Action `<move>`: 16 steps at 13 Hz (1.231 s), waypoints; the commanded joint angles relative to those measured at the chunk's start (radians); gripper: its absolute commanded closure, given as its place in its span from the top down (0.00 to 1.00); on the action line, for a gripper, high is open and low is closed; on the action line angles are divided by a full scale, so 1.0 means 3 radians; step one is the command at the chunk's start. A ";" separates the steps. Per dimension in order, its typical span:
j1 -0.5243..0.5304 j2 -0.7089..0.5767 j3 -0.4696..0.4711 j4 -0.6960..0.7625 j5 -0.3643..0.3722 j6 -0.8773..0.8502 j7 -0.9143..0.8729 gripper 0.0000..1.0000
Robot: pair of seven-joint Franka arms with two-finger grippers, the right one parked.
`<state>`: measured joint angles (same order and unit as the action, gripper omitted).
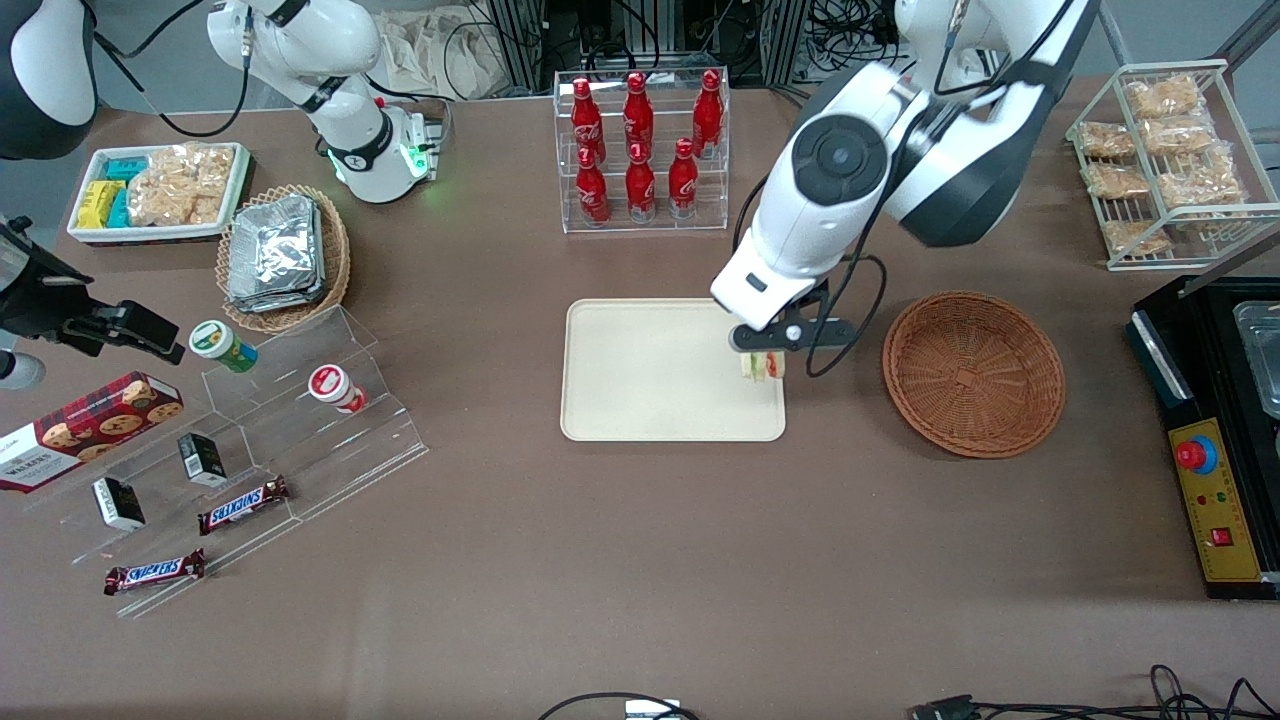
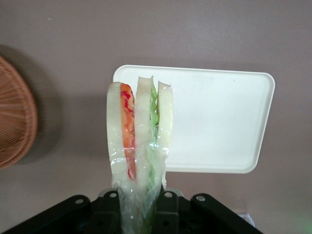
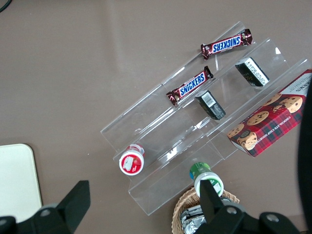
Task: Place sandwich from basket to tray
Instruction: 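Lower the held sandwich onto the cream tray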
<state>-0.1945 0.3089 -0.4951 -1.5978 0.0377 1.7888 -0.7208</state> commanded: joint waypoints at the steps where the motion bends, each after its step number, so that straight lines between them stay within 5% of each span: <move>1: -0.0057 0.0222 -0.0022 -0.0445 0.0282 0.0671 -0.0214 0.00; 6: -0.0062 0.0907 -0.0022 -0.0657 0.1029 0.1359 -0.0624 0.00; 11: -0.0062 0.1046 -0.0011 -0.0682 0.1071 0.1492 -0.0629 0.00; 12: -0.0062 0.1046 -0.0016 -0.0682 0.1071 0.1493 -0.0629 0.27; 13: -0.0062 0.1041 -0.0011 -0.0682 0.1066 0.1482 -0.0629 0.99; 16: -0.0047 0.0965 -0.0016 -0.0657 0.1061 0.1340 -0.0624 1.00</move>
<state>-0.2132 0.6202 -0.4947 -1.8054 0.3352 2.2249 -0.8868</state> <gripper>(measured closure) 0.485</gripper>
